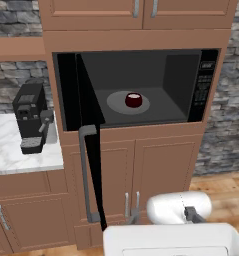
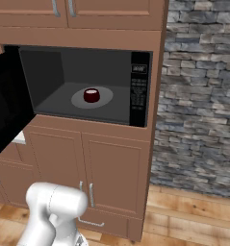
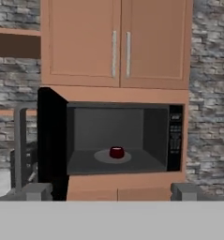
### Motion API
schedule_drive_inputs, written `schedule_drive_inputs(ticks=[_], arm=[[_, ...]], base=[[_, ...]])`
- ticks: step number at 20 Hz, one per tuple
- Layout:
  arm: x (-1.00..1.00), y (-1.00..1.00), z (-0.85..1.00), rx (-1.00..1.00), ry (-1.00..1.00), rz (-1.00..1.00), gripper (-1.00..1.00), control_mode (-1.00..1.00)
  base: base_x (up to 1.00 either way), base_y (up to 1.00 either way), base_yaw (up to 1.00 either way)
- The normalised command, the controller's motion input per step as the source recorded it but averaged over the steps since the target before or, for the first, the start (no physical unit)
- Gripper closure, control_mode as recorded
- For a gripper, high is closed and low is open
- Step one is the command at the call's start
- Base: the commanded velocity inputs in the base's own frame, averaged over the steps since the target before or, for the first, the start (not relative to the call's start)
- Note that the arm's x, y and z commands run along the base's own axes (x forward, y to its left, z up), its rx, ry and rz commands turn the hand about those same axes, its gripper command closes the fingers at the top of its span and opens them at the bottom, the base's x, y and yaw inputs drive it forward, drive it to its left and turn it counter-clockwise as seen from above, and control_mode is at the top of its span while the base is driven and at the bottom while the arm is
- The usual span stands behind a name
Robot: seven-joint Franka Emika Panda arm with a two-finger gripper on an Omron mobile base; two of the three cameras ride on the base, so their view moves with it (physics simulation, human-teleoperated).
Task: Pick the mug from the counter and place it inside the microwave. Then close the microwave.
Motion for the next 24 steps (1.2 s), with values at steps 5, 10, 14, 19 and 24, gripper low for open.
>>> schedule_drive_inputs(ticks=[5, 10, 14, 19, 24], arm=[[0.0, 0.06, 0.0, 0.0, -0.09, -0.1, -1.0, -1.0], [0.07, 0.0, -0.06, 0.0, -0.04, -0.2, -1.0, -1.0], [0.01, 0.11, -0.19, 0.0, -0.01, -0.28, -1.0, -1.0], [0.04, 0.14, -0.32, 0.0, 0.0, -0.28, -1.0, -1.0], [0.17, 0.14, -0.32, 0.0, 0.0, -0.25, -1.0, -1.0]], base=[[0.0, 0.0, 0.0], [0.0, 0.0, 0.0], [0.0, 0.0, 0.0], [0.0, 0.0, 0.0], [0.0, 0.0, 0.0]])
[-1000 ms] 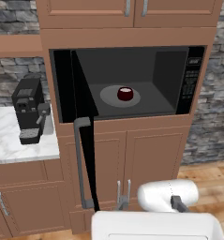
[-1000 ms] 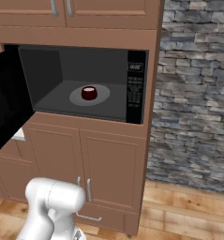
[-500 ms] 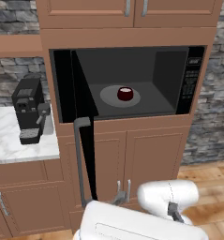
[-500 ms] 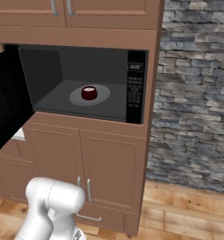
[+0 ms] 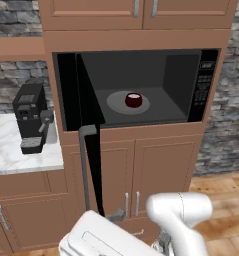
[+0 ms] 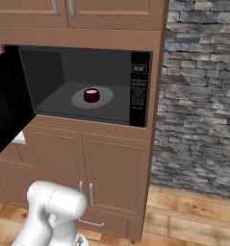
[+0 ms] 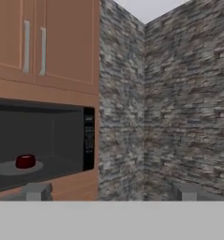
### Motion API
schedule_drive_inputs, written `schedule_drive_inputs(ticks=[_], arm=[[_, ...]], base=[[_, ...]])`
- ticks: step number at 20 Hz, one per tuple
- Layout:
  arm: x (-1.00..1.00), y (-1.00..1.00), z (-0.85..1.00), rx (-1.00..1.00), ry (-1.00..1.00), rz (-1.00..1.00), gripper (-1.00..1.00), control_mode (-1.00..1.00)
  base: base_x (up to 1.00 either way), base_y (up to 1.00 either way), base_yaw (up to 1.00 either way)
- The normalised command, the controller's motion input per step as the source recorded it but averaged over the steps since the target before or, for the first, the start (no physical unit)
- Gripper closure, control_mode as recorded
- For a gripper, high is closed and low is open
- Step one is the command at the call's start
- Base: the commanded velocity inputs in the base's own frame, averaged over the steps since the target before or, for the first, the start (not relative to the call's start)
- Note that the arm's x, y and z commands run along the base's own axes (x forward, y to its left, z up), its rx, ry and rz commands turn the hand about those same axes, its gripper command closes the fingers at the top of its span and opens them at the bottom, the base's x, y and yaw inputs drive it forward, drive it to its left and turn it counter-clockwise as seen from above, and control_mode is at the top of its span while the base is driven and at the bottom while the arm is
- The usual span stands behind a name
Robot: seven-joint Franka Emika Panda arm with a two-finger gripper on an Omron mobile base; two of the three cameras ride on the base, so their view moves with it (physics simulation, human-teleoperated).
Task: Pick the mug from the counter and place it inside the microwave. Then close the microwave.
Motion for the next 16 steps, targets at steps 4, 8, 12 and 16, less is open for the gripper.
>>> schedule_drive_inputs(ticks=[4, 8, 12, 16], arm=[[0.24, 0.14, -0.11, 0.0, 0.0, -0.18, -1.0, -1.0], [0.05, 0.31, -0.01, 0.0, 0.0, -0.05, -1.0, -1.0], [0.01, 0.41, -0.03, 0.0, 0.0, 0.0, -1.0, -1.0], [0.21, 0.22, -0.13, 0.0, 0.0, 0.0, -1.0, -1.0]], base=[[0.0, 0.0, 0.0], [0.0, 0.0, 0.0], [0.0, 0.0, 0.0], [0.0, 0.0, 0.0]])
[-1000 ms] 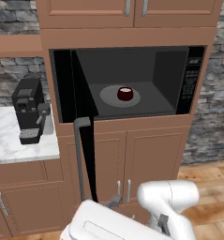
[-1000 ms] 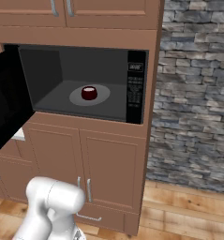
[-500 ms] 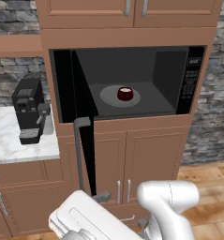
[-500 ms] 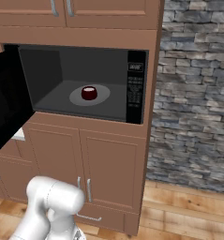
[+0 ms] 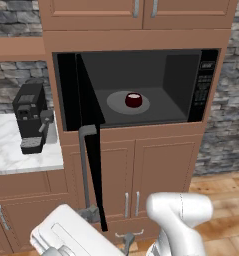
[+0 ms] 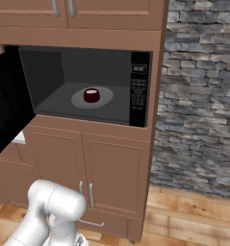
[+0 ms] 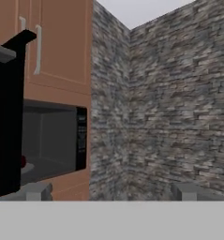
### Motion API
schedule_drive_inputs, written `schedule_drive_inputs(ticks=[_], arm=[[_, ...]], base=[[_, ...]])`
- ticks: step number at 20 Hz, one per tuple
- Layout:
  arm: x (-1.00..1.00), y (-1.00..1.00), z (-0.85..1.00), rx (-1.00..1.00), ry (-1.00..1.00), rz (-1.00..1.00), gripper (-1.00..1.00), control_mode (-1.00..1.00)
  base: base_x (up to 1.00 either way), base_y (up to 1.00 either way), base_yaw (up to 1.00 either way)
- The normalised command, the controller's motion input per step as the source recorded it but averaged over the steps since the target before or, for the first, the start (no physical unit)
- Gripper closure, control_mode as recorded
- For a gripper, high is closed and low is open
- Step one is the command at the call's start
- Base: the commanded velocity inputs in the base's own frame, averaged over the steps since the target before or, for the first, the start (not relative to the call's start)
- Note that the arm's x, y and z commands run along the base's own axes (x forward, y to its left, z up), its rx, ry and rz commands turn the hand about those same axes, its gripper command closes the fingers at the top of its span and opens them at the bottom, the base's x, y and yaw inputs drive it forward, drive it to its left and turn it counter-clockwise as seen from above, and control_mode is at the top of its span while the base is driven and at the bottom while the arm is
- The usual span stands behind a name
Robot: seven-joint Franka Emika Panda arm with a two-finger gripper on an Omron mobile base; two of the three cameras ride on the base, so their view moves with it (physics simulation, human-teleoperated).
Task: Pick the mug from the counter and place it inside the microwave. Then close the microwave.
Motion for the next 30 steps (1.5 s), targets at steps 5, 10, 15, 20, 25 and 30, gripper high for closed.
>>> schedule_drive_inputs(ticks=[5, 10, 15, 20, 25, 30], arm=[[0.34, 0.07, -0.26, 0.0, 0.01, 0.0, -1.0, -1.0], [0.37, 0.07, -0.35, 0.0, 0.05, -0.03, -1.0, -1.0], [0.32, 0.19, -0.42, 0.0, 0.09, -0.06, -1.0, -1.0], [0.39, 0.22, -0.36, 0.0, 0.12, -0.07, -1.0, -1.0], [0.16, 0.44, -0.14, 0.0, 0.06, -0.08, -1.0, -1.0], [0.18, 0.42, -0.11, 0.0, 0.01, -0.07, -1.0, -1.0]], base=[[0.0, 0.0, 0.0], [0.0, 0.0, 0.0], [0.0, 0.0, 0.0], [0.0, 0.0, 0.0], [0.0, 0.0, 0.0], [0.0, 0.0, 0.0]])
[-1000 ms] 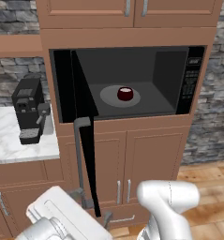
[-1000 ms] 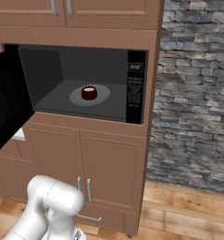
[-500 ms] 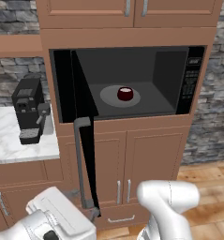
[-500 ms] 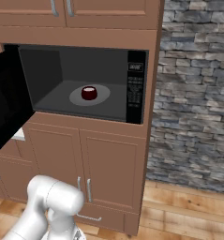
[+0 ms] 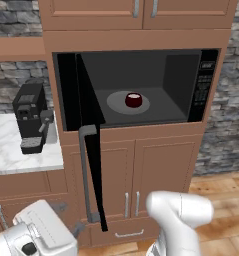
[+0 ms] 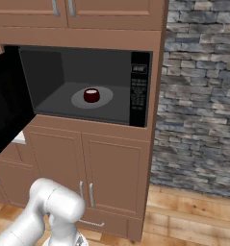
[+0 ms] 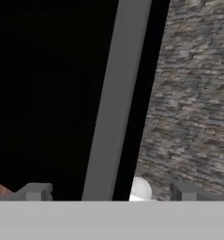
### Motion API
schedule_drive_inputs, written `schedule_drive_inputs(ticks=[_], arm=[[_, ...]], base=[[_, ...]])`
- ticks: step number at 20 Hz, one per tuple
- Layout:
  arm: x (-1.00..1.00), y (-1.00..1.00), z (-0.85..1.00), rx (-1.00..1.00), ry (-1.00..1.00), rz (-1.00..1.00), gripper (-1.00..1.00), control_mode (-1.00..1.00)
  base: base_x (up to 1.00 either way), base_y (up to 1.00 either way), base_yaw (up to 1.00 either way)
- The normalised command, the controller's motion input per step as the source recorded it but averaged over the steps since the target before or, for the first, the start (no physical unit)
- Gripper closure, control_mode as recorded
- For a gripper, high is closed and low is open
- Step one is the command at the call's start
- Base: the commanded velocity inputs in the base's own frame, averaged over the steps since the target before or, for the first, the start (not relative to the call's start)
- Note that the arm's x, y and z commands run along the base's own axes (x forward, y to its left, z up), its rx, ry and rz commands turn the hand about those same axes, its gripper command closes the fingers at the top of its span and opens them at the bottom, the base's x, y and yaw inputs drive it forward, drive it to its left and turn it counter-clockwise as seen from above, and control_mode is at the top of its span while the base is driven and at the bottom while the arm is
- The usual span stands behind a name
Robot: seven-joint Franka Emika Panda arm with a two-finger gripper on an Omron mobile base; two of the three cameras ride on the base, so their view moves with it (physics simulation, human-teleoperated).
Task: Pick the mug from the counter and place it inside the microwave. Then close the microwave.
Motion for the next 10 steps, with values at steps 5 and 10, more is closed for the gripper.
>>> schedule_drive_inputs(ticks=[5, 10], arm=[[0.16, 0.09, -0.2, 0.0, 0.0, -0.08, -1.0, -1.0], [0.09, 0.0, -0.08, 0.0, 0.0, -0.07, -1.0, -1.0]], base=[[0.0, 0.0, 0.0], [0.0, 0.0, 0.0]])
